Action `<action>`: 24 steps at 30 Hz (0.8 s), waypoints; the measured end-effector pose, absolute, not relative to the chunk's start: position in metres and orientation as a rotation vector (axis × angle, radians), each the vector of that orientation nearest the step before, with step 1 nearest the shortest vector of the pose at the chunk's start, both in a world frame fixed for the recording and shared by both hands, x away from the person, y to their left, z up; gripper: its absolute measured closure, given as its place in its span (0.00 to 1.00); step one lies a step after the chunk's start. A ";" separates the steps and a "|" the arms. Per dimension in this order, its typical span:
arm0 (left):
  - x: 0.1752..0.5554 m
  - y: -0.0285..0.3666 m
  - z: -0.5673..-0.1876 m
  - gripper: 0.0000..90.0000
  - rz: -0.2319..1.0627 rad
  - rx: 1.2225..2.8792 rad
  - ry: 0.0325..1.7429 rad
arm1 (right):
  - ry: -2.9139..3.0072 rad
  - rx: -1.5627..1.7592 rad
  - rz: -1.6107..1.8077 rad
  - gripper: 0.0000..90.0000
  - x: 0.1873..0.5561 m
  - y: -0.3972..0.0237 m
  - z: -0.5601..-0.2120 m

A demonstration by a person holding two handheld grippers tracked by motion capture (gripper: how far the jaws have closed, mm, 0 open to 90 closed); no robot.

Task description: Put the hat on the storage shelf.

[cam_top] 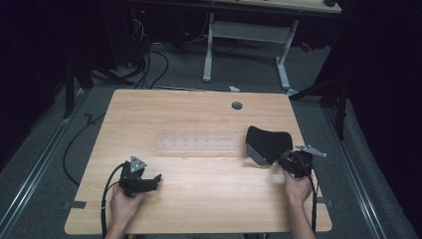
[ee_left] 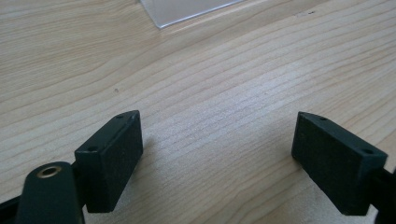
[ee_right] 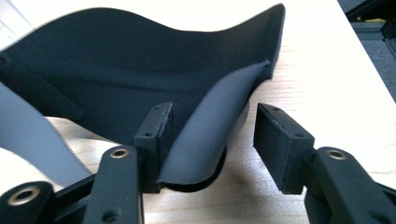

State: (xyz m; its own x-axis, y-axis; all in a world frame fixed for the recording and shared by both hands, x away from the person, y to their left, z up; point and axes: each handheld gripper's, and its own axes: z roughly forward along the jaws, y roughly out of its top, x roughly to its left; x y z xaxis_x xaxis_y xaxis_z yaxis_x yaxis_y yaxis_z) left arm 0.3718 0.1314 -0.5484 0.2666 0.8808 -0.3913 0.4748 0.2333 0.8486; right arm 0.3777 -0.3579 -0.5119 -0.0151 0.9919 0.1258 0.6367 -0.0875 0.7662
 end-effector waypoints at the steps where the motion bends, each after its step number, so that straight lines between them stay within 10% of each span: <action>1: 0.372 0.131 -0.549 0.19 0.452 1.407 1.366 | 1.691 1.767 0.927 0.55 0.379 -0.359 -0.513; 24: 0.371 0.130 -0.548 0.18 0.443 1.416 1.357 | 1.667 1.835 1.103 0.91 0.386 -0.362 -0.521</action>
State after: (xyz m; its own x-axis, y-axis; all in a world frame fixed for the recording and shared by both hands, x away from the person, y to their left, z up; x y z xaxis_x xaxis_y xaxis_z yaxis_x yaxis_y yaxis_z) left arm 0.3710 0.1304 -0.5485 0.2810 0.8770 -0.3897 0.4787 0.2239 0.8490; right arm 0.3860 -0.3622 -0.5211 -0.0361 0.9622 0.2698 0.6246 -0.1890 0.7577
